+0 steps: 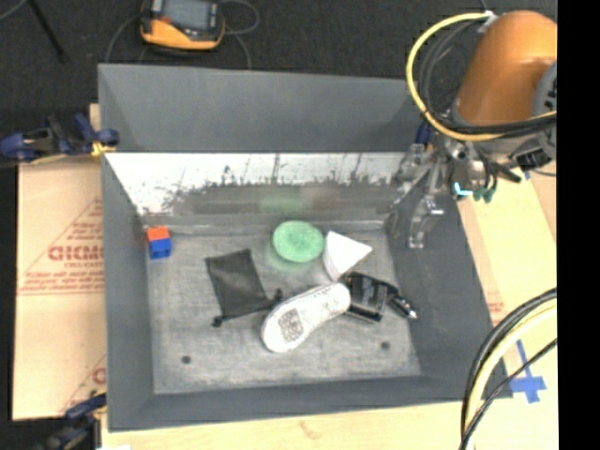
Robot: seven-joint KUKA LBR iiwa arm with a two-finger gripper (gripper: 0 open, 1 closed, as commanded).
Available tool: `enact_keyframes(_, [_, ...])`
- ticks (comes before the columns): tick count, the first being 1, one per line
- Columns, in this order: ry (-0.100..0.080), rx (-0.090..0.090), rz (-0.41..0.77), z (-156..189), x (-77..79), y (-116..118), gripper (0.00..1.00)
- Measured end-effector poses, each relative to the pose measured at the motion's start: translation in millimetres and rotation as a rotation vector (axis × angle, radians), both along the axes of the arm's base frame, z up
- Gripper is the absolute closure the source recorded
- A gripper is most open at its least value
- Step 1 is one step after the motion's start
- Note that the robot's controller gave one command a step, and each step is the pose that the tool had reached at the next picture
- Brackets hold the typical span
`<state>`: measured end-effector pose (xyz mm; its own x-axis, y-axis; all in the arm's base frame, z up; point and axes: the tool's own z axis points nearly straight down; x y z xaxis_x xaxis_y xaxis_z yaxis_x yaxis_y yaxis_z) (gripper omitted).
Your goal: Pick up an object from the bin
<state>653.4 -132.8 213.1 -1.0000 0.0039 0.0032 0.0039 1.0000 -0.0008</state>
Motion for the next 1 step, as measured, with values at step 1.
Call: enact_keyframes(1, [-0.009, -0.002, 0.002, 5.8, 1.5, 0.5, 0.00])
